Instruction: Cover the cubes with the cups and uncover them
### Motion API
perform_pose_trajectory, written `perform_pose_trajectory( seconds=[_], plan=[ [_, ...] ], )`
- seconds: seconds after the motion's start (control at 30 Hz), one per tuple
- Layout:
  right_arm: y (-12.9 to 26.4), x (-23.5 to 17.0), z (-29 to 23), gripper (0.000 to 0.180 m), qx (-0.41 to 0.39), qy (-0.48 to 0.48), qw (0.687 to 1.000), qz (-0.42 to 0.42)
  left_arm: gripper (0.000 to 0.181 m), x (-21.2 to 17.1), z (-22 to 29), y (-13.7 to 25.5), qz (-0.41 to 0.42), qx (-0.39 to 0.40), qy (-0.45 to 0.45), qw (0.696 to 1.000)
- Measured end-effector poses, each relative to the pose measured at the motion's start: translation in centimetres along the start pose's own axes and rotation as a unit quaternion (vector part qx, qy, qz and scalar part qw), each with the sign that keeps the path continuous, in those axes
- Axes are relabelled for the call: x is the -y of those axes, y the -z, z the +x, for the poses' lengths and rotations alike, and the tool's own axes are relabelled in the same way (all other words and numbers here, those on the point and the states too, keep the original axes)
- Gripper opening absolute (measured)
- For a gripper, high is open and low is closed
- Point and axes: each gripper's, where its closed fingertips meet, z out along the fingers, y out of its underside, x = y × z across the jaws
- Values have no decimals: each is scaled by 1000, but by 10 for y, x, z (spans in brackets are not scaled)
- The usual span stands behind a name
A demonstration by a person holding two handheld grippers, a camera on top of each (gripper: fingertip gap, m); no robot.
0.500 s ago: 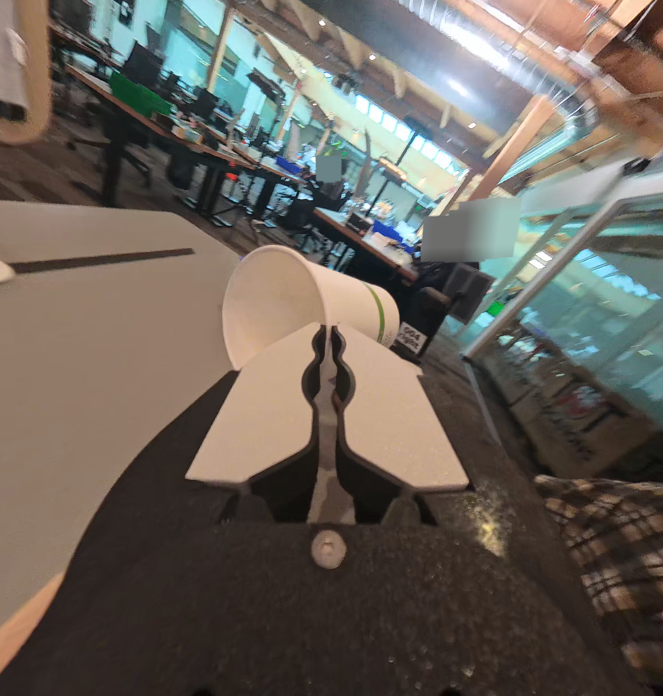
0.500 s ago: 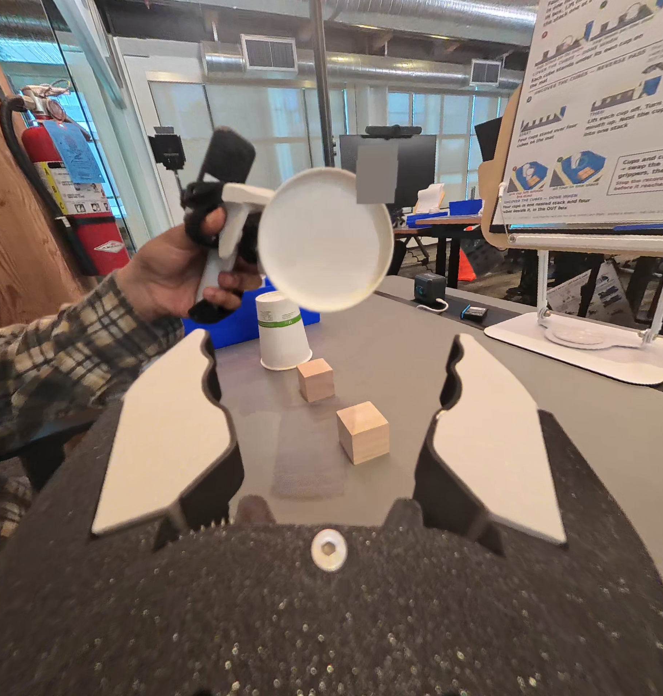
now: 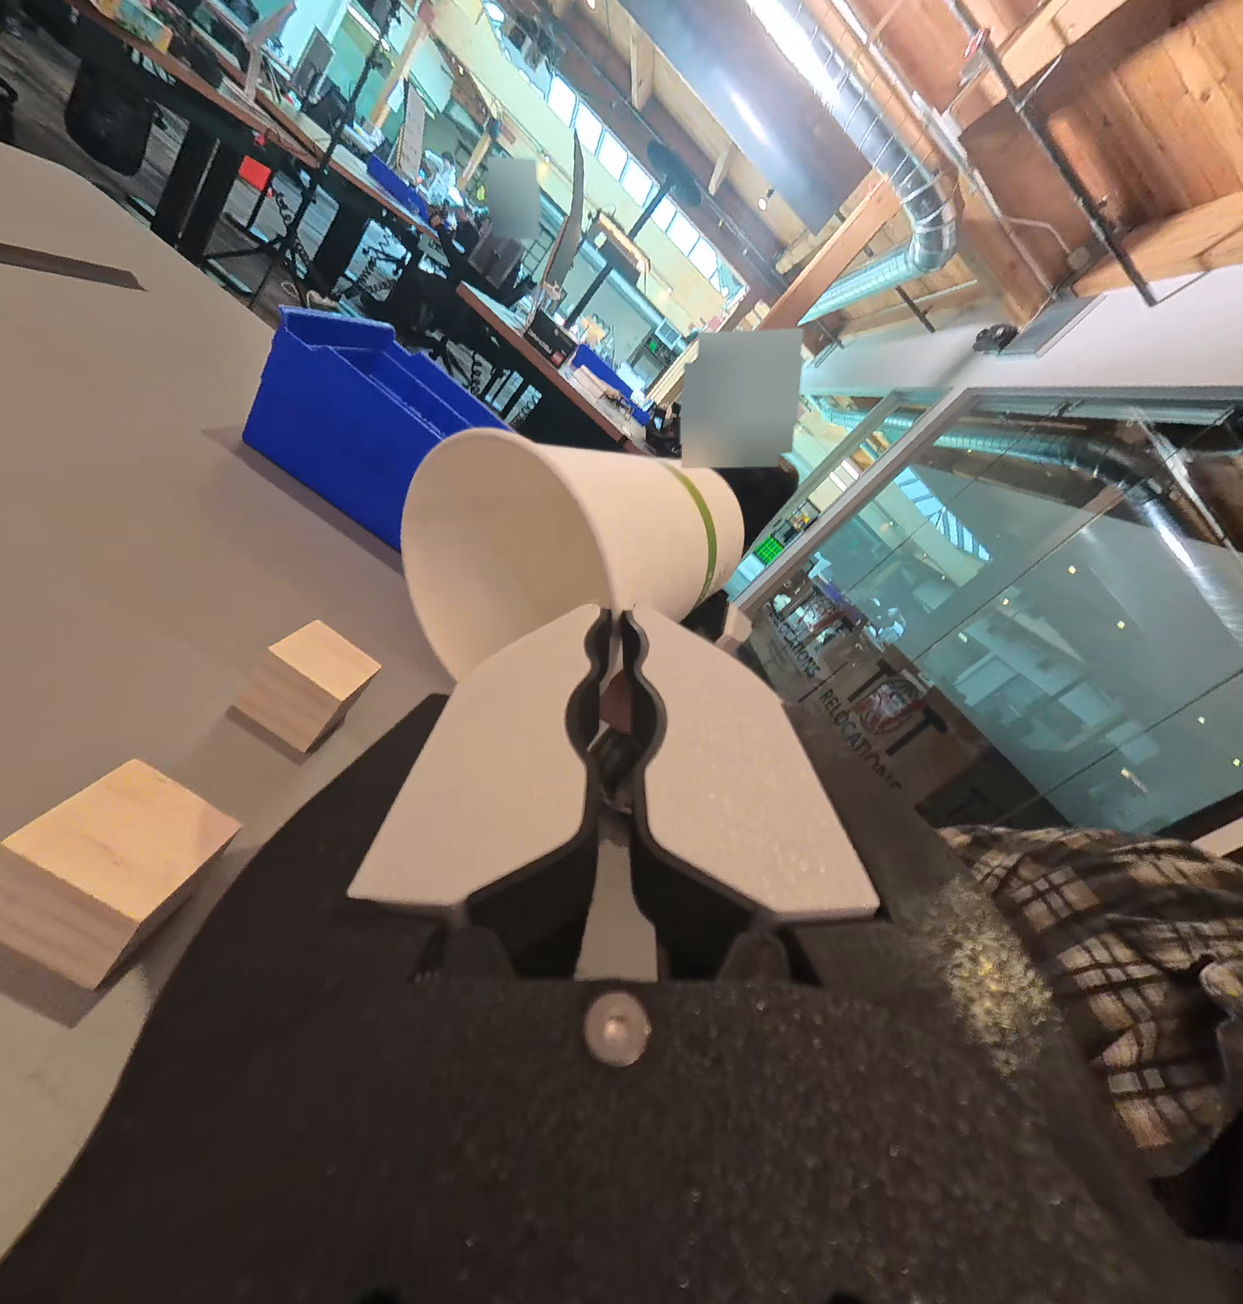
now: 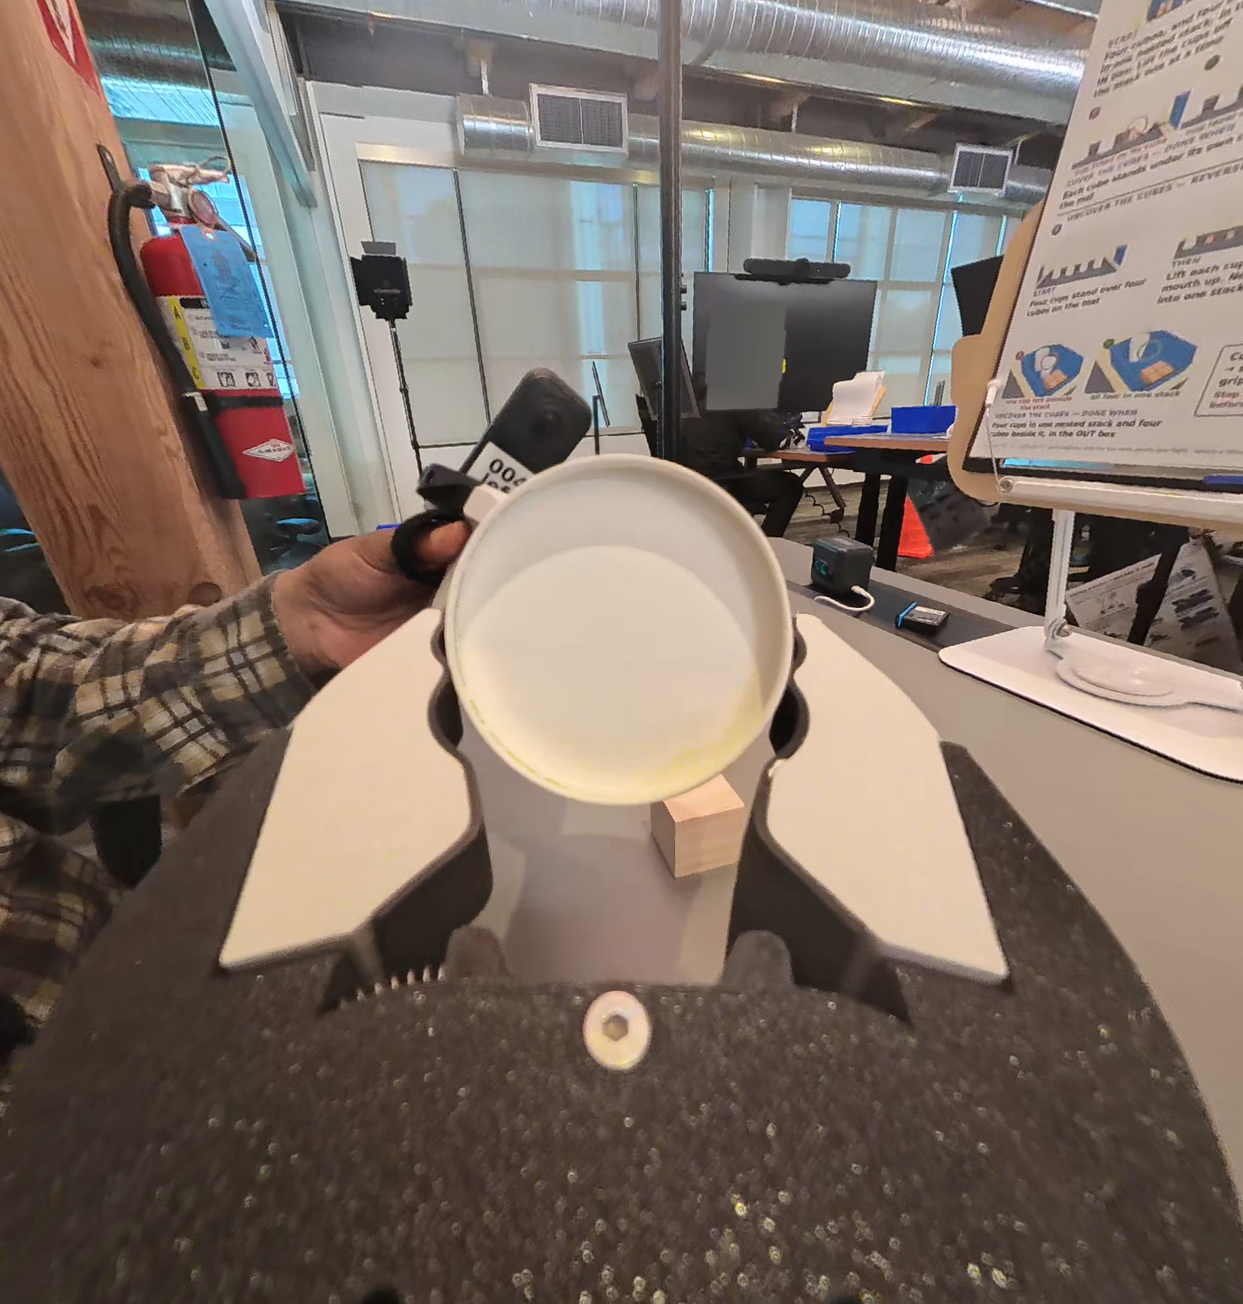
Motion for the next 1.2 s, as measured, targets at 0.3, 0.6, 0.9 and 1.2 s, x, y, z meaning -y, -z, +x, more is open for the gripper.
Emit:
perform_pose_trajectory(
  seconds=[0.3,0.6,0.9,1.2],
  plan=[
    [8,-2,-9,84,12,36,997,-63,36,-7,-5,17,-64,70,-104,990],
    [-11,-9,-9,82,91,3,980,-177,81,-25,-18,2,-221,154,-293,918],
    [-36,-10,-19,82,146,-15,967,-210,103,-50,-36,-32,-223,133,-305,917],
    [-49,-7,-32,81,175,-35,966,-186,95,-55,-26,-44,-211,94,-286,930]
  ],
)
